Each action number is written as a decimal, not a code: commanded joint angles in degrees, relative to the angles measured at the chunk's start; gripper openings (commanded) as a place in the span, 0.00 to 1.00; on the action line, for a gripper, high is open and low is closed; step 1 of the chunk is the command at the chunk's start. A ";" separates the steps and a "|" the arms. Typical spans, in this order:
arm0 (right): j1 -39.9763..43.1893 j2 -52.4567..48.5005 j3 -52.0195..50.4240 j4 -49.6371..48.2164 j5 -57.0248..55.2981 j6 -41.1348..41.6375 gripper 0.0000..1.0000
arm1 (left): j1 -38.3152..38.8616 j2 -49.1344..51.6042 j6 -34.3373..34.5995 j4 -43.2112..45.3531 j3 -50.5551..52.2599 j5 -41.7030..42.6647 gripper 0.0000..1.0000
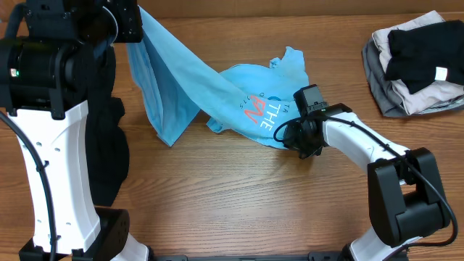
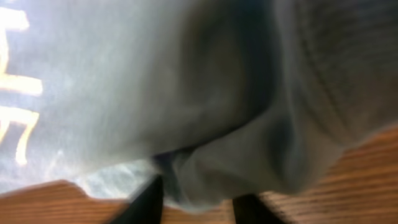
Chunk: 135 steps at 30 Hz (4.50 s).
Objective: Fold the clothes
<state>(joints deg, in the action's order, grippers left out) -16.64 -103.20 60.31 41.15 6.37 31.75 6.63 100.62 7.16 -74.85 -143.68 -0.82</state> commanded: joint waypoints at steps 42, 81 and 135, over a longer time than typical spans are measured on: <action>21.55 12.74 32.20 44.48 1.22 -19.85 0.04 | -0.28 -0.20 -2.19 -4.70 -1.05 -16.04 0.04; 9.62 9.66 33.77 33.59 1.53 -8.74 0.67 | -0.28 15.89 -1.97 -8.66 0.42 -9.62 0.04; 3.08 9.62 -10.32 -6.91 -1.86 -2.91 0.82 | -0.28 15.91 -1.75 -8.15 0.42 -9.60 0.05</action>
<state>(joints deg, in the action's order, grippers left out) -13.28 -93.78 50.83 35.09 5.48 28.51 6.63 116.38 5.78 -83.13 -143.00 -10.92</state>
